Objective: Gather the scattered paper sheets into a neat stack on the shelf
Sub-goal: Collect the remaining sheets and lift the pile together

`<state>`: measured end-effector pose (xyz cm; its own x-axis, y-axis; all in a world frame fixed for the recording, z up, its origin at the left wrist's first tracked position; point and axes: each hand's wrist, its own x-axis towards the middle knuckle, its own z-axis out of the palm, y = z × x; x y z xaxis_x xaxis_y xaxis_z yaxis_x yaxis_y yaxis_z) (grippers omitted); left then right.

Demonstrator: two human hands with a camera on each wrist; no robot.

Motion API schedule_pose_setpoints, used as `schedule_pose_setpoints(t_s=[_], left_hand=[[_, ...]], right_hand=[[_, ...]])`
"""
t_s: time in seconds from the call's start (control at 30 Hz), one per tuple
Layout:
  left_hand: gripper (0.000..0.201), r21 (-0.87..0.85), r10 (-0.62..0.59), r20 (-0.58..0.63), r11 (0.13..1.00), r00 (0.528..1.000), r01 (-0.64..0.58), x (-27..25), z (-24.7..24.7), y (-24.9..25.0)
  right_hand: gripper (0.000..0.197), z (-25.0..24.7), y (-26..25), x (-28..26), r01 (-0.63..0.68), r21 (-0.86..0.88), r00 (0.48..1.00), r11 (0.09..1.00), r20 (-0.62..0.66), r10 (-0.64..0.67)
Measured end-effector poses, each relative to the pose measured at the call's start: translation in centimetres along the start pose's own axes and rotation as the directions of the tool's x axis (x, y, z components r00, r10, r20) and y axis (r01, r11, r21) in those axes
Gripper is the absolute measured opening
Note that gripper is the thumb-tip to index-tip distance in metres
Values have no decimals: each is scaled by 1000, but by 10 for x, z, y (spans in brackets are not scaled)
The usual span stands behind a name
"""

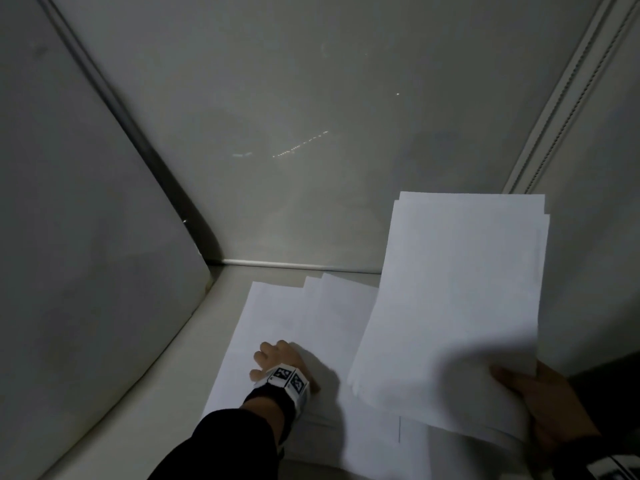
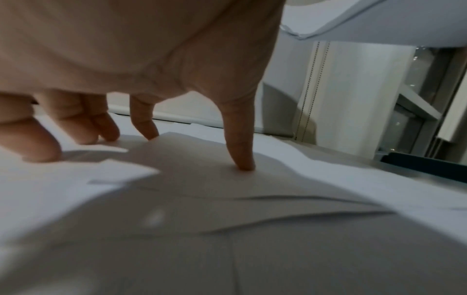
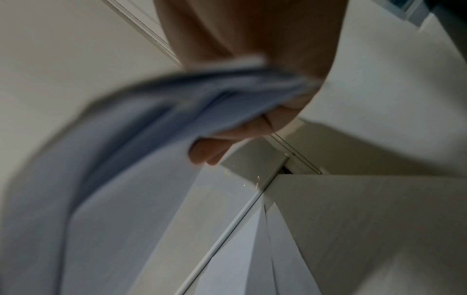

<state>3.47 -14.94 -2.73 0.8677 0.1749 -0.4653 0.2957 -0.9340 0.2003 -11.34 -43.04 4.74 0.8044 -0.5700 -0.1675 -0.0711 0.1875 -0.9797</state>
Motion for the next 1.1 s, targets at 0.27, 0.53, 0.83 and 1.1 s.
schedule_pose_setpoints(t_s=[0.27, 0.53, 0.83, 1.1], left_hand=[[102, -129, -3, 87, 992, 996, 14, 4, -3, -4], [73, 75, 37, 30, 996, 999, -39, -1, 4, -6], [85, -72, -22, 39, 997, 999, 25, -2, -4, 3], [71, -227, 56, 103, 973, 993, -32, 15, -11, -7]], right_hand=[[18, 2, 2, 2, 4, 5, 1000, 1000, -12, -4], [37, 4, 6, 5, -30, 39, 1000, 999, 8, 30], [29, 3, 4, 3, -8, 17, 1000, 1000, 23, 8], [30, 4, 9, 8, -1, 22, 1000, 1000, 14, 1]])
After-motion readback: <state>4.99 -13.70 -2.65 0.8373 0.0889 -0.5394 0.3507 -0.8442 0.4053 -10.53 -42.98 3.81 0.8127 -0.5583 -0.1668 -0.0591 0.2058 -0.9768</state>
